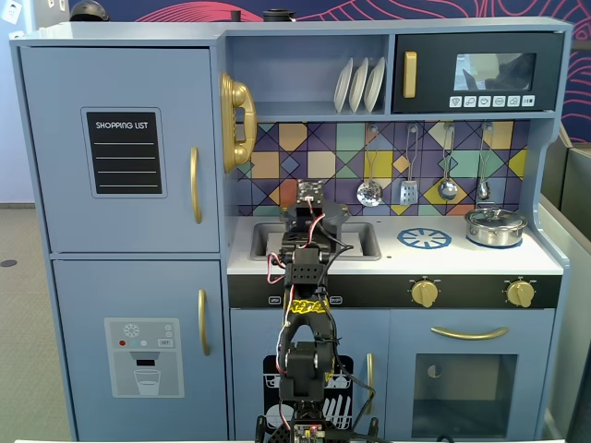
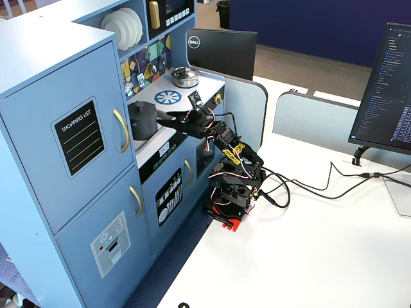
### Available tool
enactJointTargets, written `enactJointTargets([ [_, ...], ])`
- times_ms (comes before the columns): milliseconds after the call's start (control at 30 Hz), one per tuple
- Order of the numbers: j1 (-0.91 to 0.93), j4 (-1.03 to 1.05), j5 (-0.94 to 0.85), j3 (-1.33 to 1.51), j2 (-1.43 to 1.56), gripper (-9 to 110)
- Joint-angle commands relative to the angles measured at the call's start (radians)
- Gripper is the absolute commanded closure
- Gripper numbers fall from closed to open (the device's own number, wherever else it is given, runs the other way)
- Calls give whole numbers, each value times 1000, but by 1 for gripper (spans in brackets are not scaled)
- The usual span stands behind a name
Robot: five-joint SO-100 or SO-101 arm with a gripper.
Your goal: Take off the lid from the gray recipient and place it on the counter
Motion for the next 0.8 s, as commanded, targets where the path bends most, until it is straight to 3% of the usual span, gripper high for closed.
enactJointTargets([
  [0, 34, -120, 23, -69, -48, 74],
  [767, 9, -377, -2, -161, -357, 75],
])
